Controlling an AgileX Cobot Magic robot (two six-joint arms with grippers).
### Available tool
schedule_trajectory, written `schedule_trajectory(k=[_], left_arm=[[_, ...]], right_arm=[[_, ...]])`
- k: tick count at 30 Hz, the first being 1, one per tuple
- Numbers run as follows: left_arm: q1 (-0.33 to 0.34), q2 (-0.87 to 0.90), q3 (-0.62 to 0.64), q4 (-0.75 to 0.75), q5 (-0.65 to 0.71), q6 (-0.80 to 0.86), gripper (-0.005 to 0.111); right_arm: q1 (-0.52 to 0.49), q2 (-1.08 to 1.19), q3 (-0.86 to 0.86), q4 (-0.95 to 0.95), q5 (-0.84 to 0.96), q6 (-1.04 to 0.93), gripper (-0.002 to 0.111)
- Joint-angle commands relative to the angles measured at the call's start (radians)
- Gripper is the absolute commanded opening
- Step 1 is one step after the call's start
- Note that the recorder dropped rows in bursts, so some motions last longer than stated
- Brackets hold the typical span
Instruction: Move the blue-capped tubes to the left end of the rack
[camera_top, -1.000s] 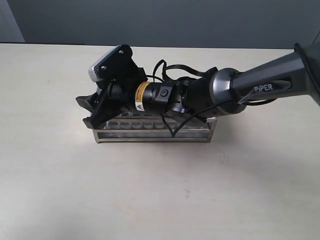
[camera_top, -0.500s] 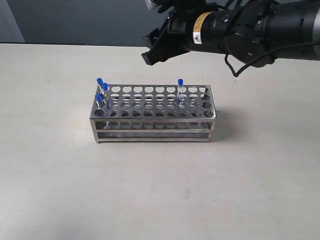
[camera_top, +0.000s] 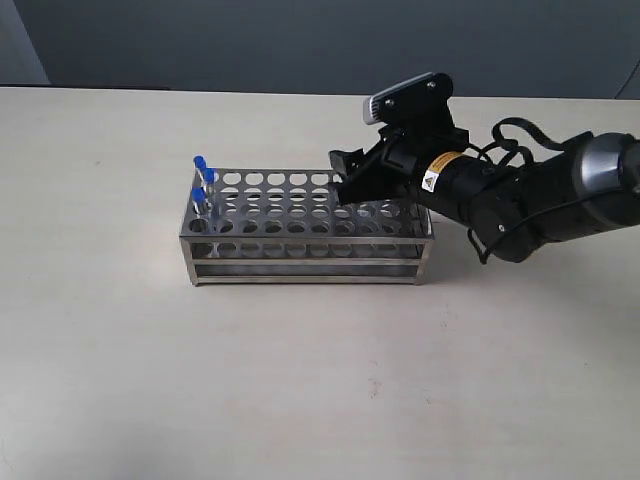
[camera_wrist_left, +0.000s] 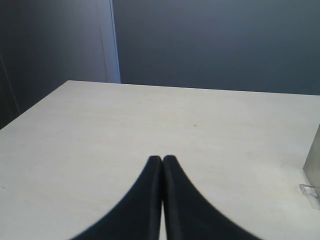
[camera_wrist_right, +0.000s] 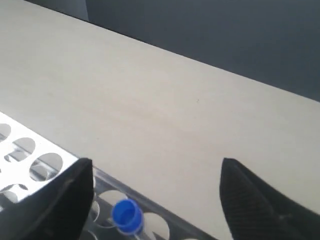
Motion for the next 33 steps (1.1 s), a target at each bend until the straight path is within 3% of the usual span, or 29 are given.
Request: schedule_trajectory(k=[1, 3, 4, 6, 19, 25, 33], left_arm=[[-0.009, -0.004, 0.003, -0.003, -0.004, -0.001, 0.0], [-0.009, -0.004, 0.003, -0.003, -0.004, -0.001, 0.0], [-0.009, -0.004, 0.003, -0.003, -0.004, -0.001, 0.0], [-0.009, -0.004, 0.003, -0.003, -0.004, -0.001, 0.0], [-0.009, -0.004, 0.003, -0.003, -0.004, -0.001, 0.0], [-0.009, -0.004, 0.003, -0.003, -0.004, -0.001, 0.0], [-0.009, -0.004, 0.003, -0.003, -0.004, -0.001, 0.0]], right_arm=[[-0.005, 0.014, 0.004, 0.043, -0.023, -0.007, 0.059], [-0.005, 0.014, 0.004, 0.051, -0.014, -0.007, 0.035], [-0.005, 0.014, 0.004, 0.051, -0.008, -0.007, 0.017], [-0.005, 0.014, 0.004, 0.051, -0.008, -0.006, 0.0], [0.018, -0.209, -0.02, -0.05, 0.044, 0.005, 0.0], [0.111, -0.226, -0.117, -0.164, 0.126, 0.084, 0.0], [0.261, -0.164, -0.175, -0.169, 0.131, 0.086, 0.0]])
